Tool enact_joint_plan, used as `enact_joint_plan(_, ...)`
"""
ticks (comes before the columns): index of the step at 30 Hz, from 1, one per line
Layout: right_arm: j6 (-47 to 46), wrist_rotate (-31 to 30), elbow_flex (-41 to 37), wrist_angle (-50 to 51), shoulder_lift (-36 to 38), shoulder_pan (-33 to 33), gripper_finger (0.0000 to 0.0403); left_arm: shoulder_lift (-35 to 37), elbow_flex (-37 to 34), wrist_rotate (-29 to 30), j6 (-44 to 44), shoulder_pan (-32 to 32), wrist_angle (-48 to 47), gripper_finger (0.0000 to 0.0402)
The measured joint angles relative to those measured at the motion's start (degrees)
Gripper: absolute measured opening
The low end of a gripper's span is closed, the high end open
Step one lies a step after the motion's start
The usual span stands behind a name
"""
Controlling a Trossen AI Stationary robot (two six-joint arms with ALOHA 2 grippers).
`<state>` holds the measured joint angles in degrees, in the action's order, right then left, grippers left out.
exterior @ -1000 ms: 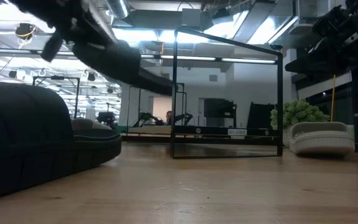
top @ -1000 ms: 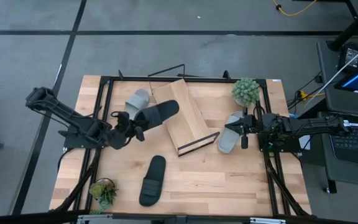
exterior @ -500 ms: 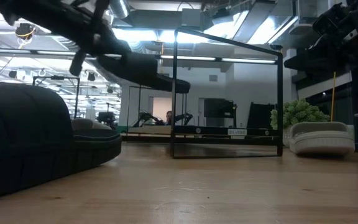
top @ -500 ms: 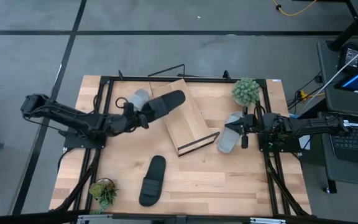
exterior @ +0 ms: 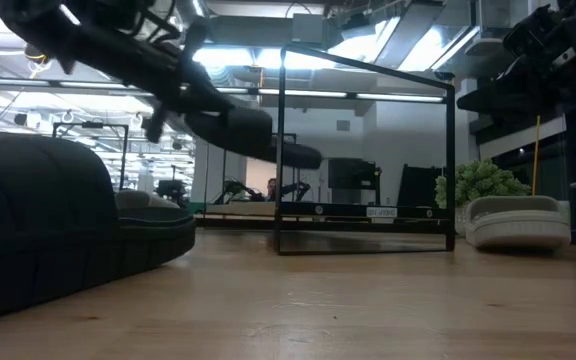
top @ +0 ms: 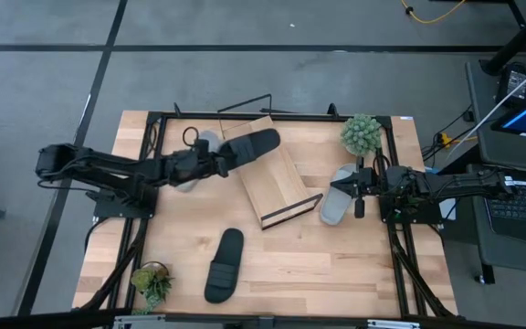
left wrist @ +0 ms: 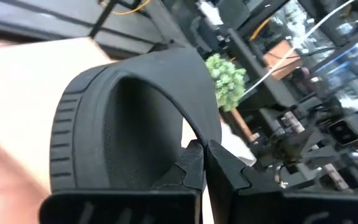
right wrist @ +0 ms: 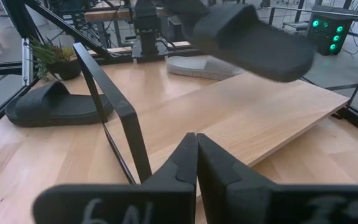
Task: Pick and place slides into the shelf
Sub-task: Put the top black slide on the shelf
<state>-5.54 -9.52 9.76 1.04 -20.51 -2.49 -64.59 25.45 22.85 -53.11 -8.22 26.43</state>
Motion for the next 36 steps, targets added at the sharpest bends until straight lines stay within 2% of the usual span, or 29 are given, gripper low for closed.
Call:
enact_joint_plan(5,-0.54,0.0,0.0,0.44,0.0,0.0,0.0007,-4.89,0.0,-7.39,1.0,-5.81,5.18,0.0)
enact_joint_plan(13,-1.66,0.02,0.0,1.97,-0.01,0.01,0.0007,-10.98,0.0,-13.0,1.22,-12.38,14.22,0.0)
enact_joint_plan(25,1.97,0.11,0.0,1.28,0.0,0.01,0.0007,-16.0,0.02,-14.16,1.15,-18.54,14.78,0.0)
enact_joint_plan(36,1.73,0.09,0.0,-0.87,0.04,0.01,0.0007,-16.84,0.02,-15.03,1.04,-21.43,14.78,0.0)
